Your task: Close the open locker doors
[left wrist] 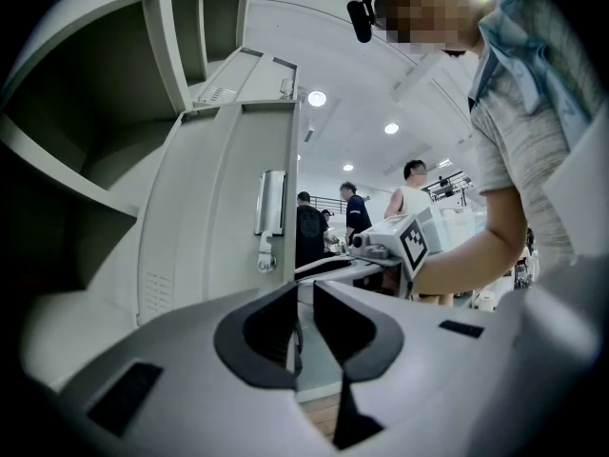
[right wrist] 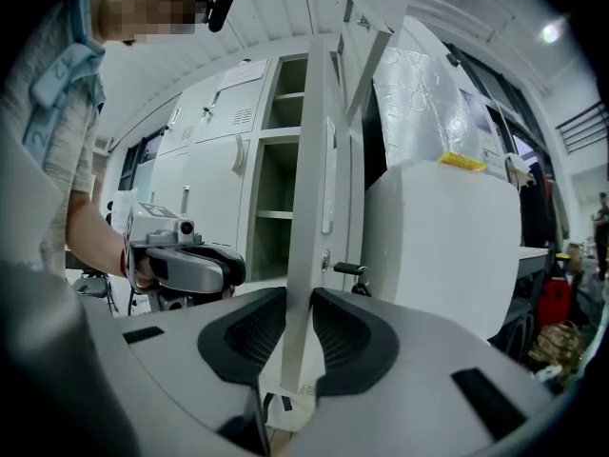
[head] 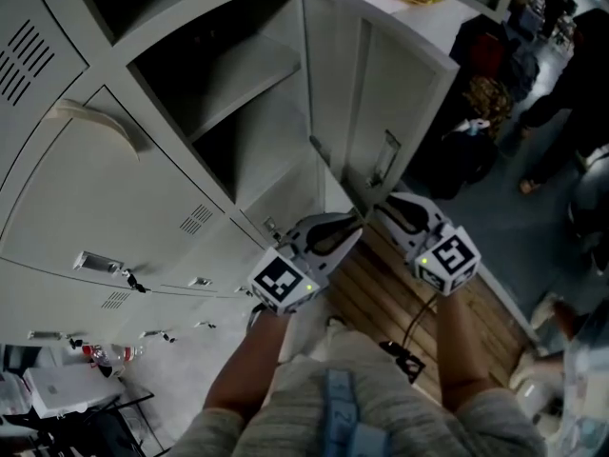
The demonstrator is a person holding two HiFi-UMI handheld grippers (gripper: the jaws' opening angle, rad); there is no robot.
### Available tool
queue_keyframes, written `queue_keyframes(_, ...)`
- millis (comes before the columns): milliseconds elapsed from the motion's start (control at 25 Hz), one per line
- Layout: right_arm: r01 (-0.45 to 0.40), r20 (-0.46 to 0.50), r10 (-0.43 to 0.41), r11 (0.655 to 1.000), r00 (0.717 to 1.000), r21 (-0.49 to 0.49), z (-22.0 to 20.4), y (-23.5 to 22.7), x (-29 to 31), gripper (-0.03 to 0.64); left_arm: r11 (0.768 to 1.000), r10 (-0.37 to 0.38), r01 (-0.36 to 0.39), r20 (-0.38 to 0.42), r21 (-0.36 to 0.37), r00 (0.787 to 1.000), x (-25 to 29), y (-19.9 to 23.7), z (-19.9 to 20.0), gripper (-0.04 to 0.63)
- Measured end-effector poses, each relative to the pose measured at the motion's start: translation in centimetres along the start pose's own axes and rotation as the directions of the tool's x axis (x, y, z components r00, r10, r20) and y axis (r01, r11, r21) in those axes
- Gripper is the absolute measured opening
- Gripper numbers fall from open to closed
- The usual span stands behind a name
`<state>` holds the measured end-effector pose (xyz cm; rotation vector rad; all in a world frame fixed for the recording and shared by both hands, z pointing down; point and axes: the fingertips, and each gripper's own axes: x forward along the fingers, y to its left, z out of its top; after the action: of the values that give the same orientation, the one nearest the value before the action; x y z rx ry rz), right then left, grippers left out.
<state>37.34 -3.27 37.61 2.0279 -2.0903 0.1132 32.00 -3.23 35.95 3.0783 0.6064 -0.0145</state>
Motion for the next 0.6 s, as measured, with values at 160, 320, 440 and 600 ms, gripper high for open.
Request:
queue_keyframes(160,-0.013,-0.006,0.013,1.0,1.0,-0.022,0.5,1.9,1.0,0.087,1.0,0.024,-0.024,0.002,-0.006,1.0,-2.2,0.3,0.0,0.035)
queue_keyframes(320,-0.033,-0.017,0.032,0.999,0.999,-0.037,0.8,3.9,2.0,0.087,0.999,0.052,-0.052,-0.001,-0.012,0.999,-4.3,0.8,-0.1,0.035)
queue_keyframes(440,-0.036,-0.014,0.036,0.999,0.999,-0.039,1.4,5.3,3.0,0.086,0.997,0.076,-0.076,0.001,-0.014,0.997,-5.8,1.2,-0.3,0.035)
queue_keyframes(600,-0.054,-0.014,0.054,0.997,0.998,-0.046,2.1,7.3,5.0,0.084,0.994,0.109,-0.109,0.001,-0.022,0.994,-7.6,1.7,-0.7,0.036)
